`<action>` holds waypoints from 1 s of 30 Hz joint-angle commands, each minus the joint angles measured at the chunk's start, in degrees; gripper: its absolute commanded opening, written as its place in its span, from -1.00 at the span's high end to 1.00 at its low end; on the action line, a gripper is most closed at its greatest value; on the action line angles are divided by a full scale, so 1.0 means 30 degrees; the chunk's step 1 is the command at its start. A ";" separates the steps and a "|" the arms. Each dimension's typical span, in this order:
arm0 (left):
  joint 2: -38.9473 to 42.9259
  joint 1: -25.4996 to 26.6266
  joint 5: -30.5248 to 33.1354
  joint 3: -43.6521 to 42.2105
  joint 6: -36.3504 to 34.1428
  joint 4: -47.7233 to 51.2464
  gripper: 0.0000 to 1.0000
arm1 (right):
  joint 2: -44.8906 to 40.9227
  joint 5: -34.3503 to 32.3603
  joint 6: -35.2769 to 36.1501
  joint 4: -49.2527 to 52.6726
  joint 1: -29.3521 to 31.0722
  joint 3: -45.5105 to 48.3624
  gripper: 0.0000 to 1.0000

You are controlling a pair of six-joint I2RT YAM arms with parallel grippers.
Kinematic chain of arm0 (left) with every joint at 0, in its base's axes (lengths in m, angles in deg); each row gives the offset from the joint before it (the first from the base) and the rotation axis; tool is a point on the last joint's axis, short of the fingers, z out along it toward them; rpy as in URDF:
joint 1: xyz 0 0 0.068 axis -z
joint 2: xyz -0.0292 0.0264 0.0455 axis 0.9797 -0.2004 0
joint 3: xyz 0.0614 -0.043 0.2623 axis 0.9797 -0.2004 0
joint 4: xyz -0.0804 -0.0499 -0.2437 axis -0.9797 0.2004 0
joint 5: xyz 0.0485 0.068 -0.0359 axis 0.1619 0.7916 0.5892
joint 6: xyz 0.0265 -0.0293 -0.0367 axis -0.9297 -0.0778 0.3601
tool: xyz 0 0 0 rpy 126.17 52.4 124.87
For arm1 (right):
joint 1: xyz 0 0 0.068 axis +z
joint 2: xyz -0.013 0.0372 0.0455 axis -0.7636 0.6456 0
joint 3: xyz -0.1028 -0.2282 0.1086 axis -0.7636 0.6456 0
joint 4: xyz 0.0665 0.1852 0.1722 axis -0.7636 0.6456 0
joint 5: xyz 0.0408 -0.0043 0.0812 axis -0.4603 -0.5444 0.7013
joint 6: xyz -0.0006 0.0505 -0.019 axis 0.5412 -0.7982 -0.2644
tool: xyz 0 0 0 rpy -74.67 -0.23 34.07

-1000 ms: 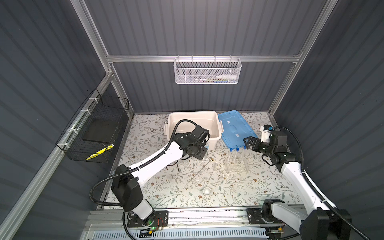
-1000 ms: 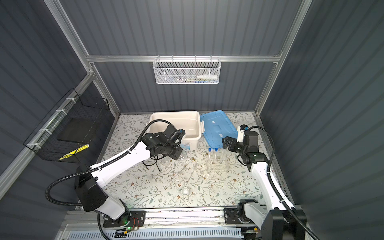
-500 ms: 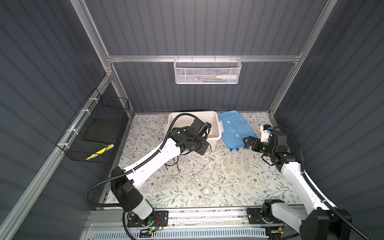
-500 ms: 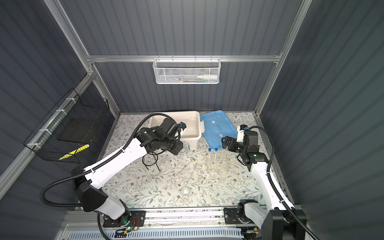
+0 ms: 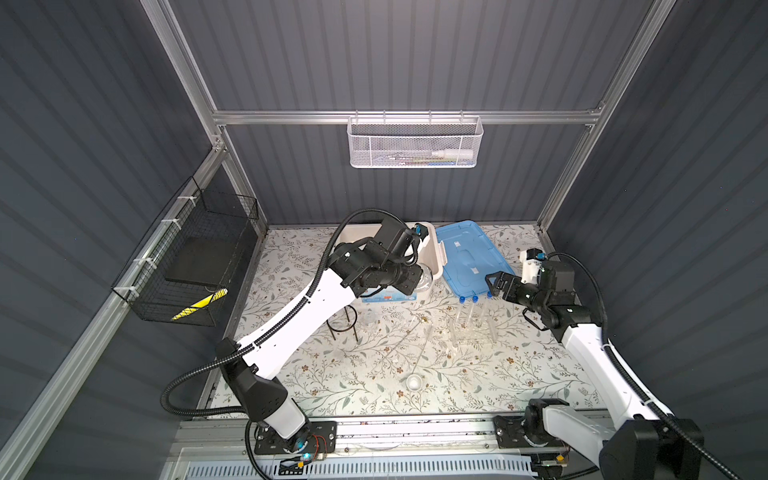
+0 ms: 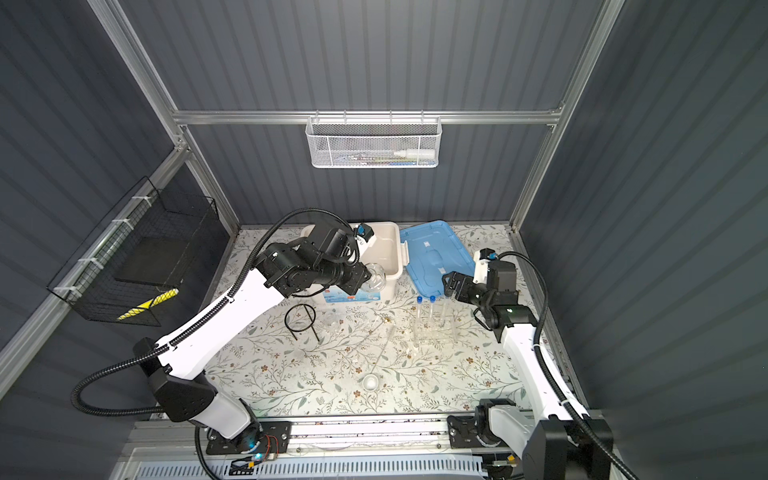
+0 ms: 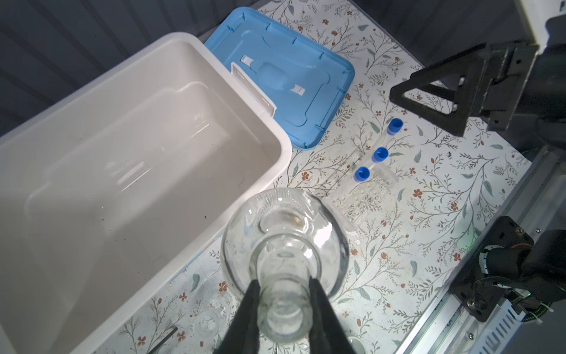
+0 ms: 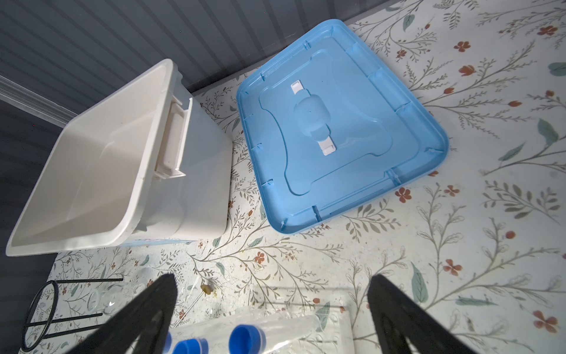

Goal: Organize the chemistry lab equipment
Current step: 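Lift the glass flask with the left gripper toward the white box, then carry the flask over the white box and lower it inside, left gripper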

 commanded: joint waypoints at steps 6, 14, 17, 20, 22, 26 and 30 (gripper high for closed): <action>-0.2099 -0.0790 0.0199 0.2452 -0.1630 -0.0162 0.69 | -0.0664 -0.0017 0.0013 0.0017 -0.0045 -0.0108 -0.98; -0.4704 -0.2543 -0.0839 0.5087 -0.2504 0.0197 0.67 | -0.0664 -0.0082 0.0094 0.0051 -0.0054 -0.0076 -0.98; -0.5643 -0.2933 -0.1311 0.5593 -0.2691 -0.0111 0.67 | -0.0617 -0.0104 0.0145 0.0075 -0.0042 -0.0080 -0.98; -0.6803 -0.3298 -0.1591 0.6268 -0.2894 -0.0116 0.68 | -0.0549 -0.0141 0.0218 0.0122 -0.0054 -0.0116 -0.98; -0.7814 -0.3453 -0.1811 0.6892 -0.3126 0.0146 0.67 | -0.0488 -0.0170 0.0248 0.0121 -0.0048 -0.0164 -0.98; -0.9709 -0.3522 -0.2115 0.8326 -0.3306 0.0698 0.67 | -0.0378 -0.0159 0.0171 0.0109 -0.0050 -0.0171 -0.98; -1.1012 -0.3515 -0.2372 0.8663 -0.3160 0.0597 0.66 | -0.0199 -0.0083 0.0078 0.0042 -0.0047 -0.0135 -0.98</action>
